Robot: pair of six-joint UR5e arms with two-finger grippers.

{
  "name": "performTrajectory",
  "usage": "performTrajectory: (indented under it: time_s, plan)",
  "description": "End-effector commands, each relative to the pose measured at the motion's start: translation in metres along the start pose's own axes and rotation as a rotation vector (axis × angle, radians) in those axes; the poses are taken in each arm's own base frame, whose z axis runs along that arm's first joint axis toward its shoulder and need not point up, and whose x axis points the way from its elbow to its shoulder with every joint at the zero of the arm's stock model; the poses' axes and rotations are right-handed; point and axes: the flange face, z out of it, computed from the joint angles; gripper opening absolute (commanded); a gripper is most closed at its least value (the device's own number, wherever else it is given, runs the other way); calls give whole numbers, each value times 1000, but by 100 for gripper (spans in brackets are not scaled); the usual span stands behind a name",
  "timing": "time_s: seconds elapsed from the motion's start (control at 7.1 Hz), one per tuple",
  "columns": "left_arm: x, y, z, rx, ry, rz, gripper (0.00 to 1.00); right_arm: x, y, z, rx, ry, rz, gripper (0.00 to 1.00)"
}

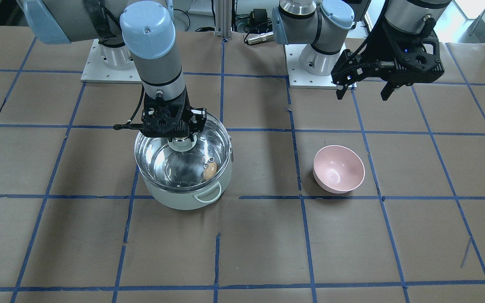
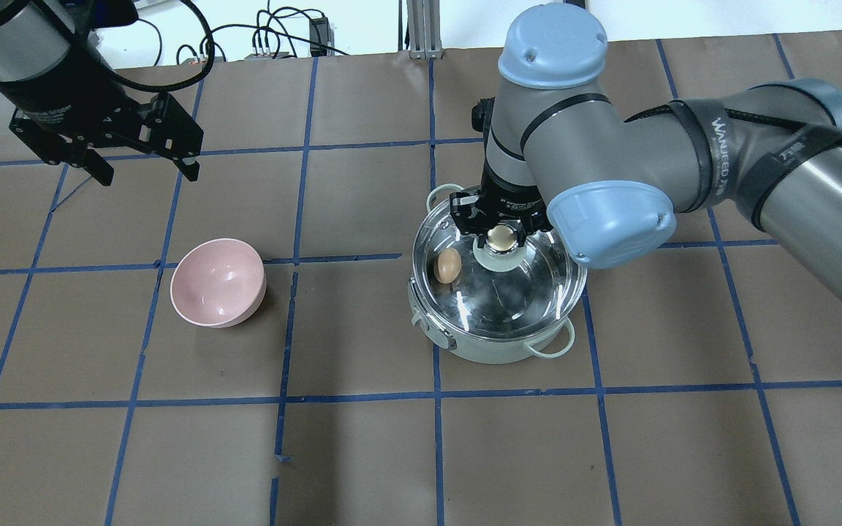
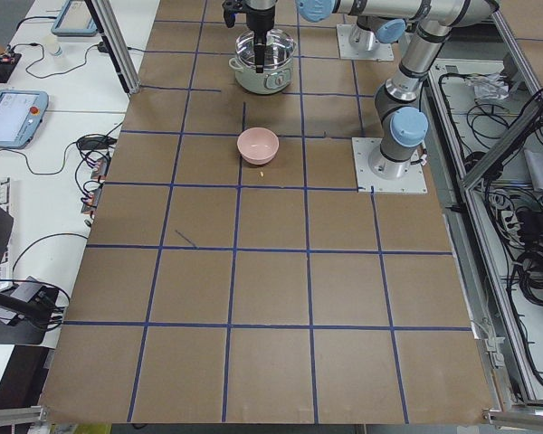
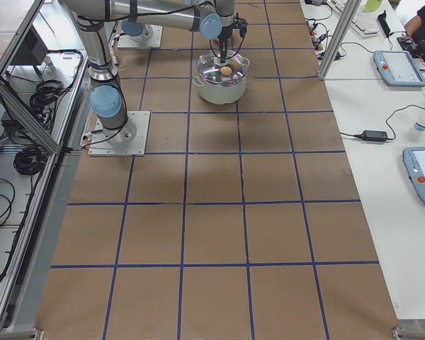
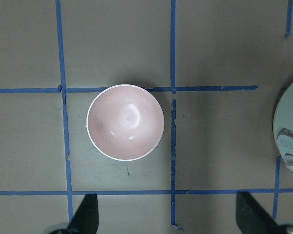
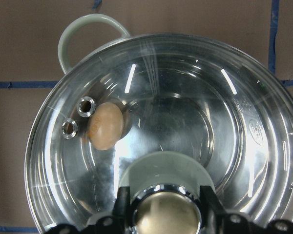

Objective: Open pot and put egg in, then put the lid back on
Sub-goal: 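Lower the lid onto the pot and release the knob with the right gripper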

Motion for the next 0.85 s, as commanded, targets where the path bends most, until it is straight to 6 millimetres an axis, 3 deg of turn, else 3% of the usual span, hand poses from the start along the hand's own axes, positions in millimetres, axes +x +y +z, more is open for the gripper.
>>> performTrajectory:
  time_s: [0.0, 0.42, 0.7]
  plan:
    - [0, 0, 0, -1, -2, 0, 100, 0, 0, 0, 1, 1, -9, 42]
    - [0, 0, 0, -1, -2, 0, 100, 0, 0, 0, 3, 3, 0, 54]
    - [0, 0, 0, -1, -2, 0, 100, -2, 1, 0, 2, 1, 4, 55]
